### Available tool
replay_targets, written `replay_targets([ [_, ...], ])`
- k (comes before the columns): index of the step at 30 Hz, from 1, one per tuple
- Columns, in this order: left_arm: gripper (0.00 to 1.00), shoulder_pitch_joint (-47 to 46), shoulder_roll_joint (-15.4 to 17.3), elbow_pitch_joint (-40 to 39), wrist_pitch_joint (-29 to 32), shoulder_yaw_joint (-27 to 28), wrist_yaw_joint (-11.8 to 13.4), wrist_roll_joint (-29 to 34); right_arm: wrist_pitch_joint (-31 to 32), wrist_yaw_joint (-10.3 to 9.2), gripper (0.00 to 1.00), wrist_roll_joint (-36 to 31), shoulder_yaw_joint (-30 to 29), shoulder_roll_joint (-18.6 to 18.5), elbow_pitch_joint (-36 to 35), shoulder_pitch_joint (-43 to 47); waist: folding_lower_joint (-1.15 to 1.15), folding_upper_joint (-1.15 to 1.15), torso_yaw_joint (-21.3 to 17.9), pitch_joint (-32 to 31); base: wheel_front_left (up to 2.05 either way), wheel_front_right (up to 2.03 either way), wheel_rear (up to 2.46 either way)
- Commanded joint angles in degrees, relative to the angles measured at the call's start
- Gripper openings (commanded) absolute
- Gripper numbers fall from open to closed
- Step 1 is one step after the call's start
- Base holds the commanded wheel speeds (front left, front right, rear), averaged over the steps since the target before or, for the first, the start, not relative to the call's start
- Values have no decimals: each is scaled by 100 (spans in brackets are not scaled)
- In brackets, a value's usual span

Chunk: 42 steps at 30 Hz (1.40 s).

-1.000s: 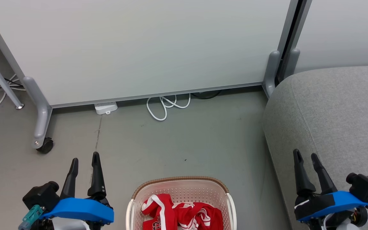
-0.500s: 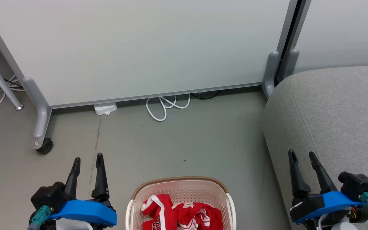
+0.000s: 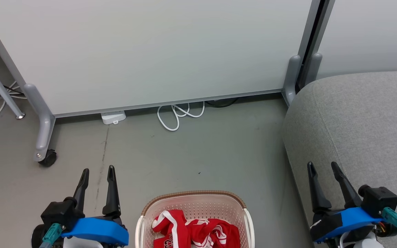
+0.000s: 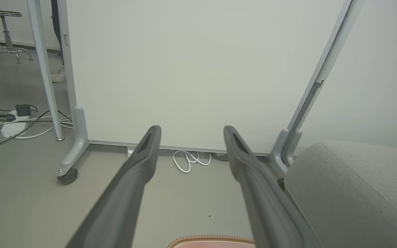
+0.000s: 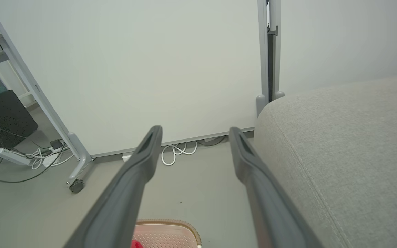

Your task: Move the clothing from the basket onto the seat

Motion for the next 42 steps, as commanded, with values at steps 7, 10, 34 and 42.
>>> replay_targets([
  [7,100,-85,-26,57,-120,12,-48,347,-123,11,100,-399,7,-44,-31,-122,0,0,-7,10,0,0,0],
  [10,100,-94,-39,78,-154,28,-51,451,-156,12,100,-493,14,-45,-28,-110,0,0,-9,15,0,0,0],
  [34,100,-66,-104,119,-294,113,-92,959,-306,14,100,-927,86,-48,54,-149,0,0,-20,14,0,0,0],
  [42,100,-57,-119,134,-293,160,-98,949,-308,14,100,-880,136,-47,42,-194,0,0,-82,63,0,0,0],
])
